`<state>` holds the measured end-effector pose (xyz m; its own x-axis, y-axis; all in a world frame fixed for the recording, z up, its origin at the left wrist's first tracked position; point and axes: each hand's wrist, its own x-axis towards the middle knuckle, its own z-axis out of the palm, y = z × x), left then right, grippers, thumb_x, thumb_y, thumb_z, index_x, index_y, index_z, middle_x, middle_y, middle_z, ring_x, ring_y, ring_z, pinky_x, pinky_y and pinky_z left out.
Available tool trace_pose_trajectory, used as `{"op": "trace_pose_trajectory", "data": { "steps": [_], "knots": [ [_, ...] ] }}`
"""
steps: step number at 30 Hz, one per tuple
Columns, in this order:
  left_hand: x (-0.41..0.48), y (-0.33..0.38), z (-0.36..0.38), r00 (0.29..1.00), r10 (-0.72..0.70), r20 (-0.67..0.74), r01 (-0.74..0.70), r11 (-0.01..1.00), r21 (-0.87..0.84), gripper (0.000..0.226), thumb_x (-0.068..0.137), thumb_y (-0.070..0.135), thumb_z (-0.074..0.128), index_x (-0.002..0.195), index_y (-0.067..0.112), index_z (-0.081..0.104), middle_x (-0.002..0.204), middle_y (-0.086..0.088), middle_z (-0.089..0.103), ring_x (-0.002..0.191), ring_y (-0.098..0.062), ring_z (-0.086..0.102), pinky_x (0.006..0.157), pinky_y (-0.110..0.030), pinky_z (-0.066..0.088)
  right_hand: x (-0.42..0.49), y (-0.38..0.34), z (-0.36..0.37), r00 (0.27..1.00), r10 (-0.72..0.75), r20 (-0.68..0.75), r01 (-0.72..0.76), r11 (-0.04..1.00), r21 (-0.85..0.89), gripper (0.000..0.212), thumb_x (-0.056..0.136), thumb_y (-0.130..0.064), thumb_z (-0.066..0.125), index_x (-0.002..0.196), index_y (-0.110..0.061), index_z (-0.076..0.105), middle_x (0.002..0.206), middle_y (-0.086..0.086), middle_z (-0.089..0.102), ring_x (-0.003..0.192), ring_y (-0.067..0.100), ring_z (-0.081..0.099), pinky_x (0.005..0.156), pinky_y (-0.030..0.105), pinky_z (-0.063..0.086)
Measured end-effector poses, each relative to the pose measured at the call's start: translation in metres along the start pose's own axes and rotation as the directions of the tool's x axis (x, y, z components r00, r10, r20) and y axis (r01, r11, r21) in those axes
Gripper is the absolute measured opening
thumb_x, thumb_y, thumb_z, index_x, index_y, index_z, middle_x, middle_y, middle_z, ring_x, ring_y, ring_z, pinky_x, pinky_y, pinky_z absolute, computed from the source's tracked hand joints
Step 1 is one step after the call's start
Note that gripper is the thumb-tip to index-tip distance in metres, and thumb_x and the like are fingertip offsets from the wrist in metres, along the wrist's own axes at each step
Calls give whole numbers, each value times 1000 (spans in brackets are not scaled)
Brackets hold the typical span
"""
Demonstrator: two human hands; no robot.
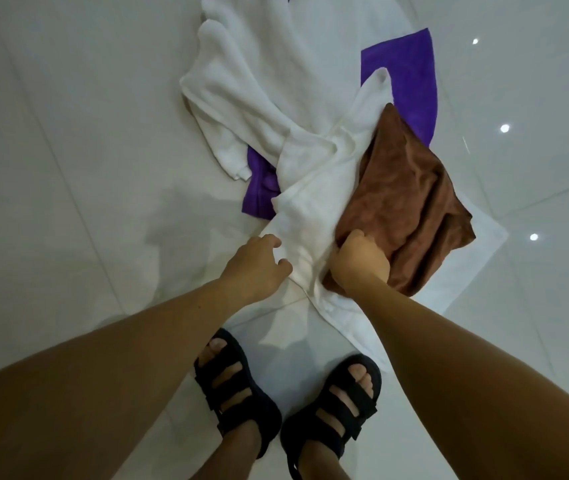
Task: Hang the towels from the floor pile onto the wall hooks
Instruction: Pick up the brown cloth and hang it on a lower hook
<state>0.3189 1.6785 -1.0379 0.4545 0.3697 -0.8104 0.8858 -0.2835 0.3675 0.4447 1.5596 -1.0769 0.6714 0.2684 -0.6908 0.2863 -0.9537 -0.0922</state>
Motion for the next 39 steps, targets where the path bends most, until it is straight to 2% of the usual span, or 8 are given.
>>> {"op": "trace_pose_trajectory", "data": {
  "steps": [11,17,20,23,26,31,36,39],
  "knots": [
    [-83,68,-65,997,68,-32,-70,995,-74,55,93,34,53,142,17,37,143,-4,41,122,-20,46,91,-25,34,-72,13,-122,988,-23,-152,66,957,281,24,86,-28,46,64,-17,45,60,-3,50,55,19,52,49,24,36],
    [-163,148,-165,973,187,-132,-204,971,-123,53,90,29,59,138,17,42,135,-5,48,114,-24,53,98,-40,46,-145,-20,-258,970,-23,-243,198,656,728,28,80,-40,34,76,-37,62,78,-1,64,59,14,65,39,22,49],
    [-209,184,-218,945,282,-164,-310,933,-181,63,83,30,64,139,26,38,135,3,48,113,-21,56,91,-36,52,-184,-47,-324,975,46,-219,169,493,854,30,89,-32,34,75,-23,60,82,3,64,80,21,63,63,31,55],
    [-267,210,-261,904,415,-101,-425,896,-125,83,69,33,73,141,32,32,133,5,49,116,-19,56,92,-35,51,-232,-84,-384,973,-65,-222,227,464,856,34,83,-34,34,76,-18,63,80,4,66,82,22,65,72,33,56],
    [-323,224,-304,857,491,-159,-497,868,3,46,64,34,72,106,29,54,114,7,56,106,-21,58,83,-32,49,-292,-123,-448,926,-267,-268,364,440,821,33,86,-34,45,62,-25,66,64,-5,66,68,13,66,62,27,54],
    [-422,230,-379,896,421,-143,-437,893,-107,29,74,46,73,96,34,60,96,9,68,88,-15,67,78,-32,58,-377,-161,-538,791,-506,-343,576,428,697,45,72,-64,67,75,-21,57,69,-5,66,68,15,68,62,27,53],
    [-518,230,-430,918,335,-212,-381,895,-233,51,67,72,66,102,36,60,99,10,69,89,-19,69,80,-35,57,-438,-173,-597,661,-714,-231,700,477,532,43,59,-53,84,75,-22,59,71,-3,66,74,21,67,65,28,54],
    [-570,229,-446,898,254,-360,-327,932,-157,35,79,58,65,97,28,62,91,2,69,84,-18,69,74,-31,56,-468,-179,-621,609,-782,-133,759,525,386,41,62,-44,85,79,-17,60,77,2,68,77,21,66,70,31,57]
  ]
}}
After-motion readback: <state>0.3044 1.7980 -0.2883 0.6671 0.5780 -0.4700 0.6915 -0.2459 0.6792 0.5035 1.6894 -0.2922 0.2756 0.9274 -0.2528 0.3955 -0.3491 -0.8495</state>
